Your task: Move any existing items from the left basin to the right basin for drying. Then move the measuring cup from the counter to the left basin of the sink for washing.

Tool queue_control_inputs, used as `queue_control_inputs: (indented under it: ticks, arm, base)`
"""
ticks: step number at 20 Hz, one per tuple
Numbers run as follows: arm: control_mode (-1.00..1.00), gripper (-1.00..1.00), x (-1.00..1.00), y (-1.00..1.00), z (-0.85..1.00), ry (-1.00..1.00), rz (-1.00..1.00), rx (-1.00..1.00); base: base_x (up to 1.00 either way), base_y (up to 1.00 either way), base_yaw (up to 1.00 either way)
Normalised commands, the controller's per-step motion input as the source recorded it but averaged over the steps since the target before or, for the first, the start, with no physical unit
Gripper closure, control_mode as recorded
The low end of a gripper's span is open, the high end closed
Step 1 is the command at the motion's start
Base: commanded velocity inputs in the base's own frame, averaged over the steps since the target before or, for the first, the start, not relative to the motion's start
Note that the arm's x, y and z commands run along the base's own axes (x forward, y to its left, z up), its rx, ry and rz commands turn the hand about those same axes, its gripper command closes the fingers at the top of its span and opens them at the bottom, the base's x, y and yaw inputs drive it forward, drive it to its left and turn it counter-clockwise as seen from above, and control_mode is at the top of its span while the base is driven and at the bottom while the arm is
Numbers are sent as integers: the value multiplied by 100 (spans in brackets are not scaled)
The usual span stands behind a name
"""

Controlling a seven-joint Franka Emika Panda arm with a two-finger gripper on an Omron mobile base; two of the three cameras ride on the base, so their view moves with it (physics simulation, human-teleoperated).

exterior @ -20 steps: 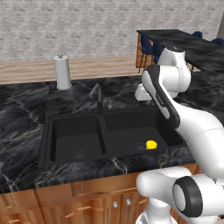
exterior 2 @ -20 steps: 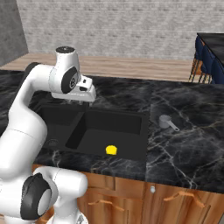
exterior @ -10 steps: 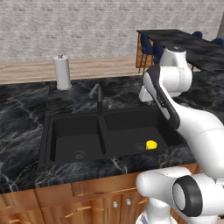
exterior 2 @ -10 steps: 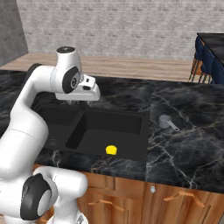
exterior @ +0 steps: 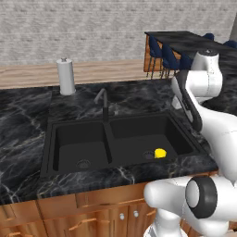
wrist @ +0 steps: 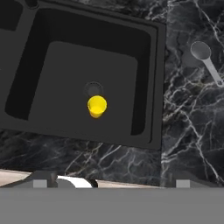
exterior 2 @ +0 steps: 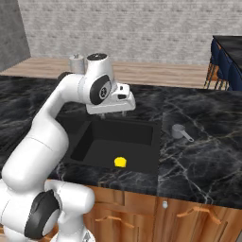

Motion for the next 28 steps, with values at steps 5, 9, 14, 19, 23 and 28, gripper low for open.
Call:
queue_control_inputs:
  ticks: [5, 9, 14, 19, 23, 28]
  arm:
    - [-100, -100, 5, -96, -22, 9, 0, 1]
    - [-100, -100, 5, -76, -32, 5, 0, 0]
    - [-100, -100, 15, -53, -18, 0, 0, -4]
    - [-100, -100, -8, -9, -10, 2, 0, 0]
    - [-100, -100, 20, -21, -31, 0, -2, 0]
    - [-100, -100, 44, -25, -17, 7, -10, 0]
  base:
    - [0, 0, 0]
    - [0, 0, 0]
    - [0, 0, 0]
    - [0, 0, 0]
    - [0, 0, 0]
    - [0, 0, 0]
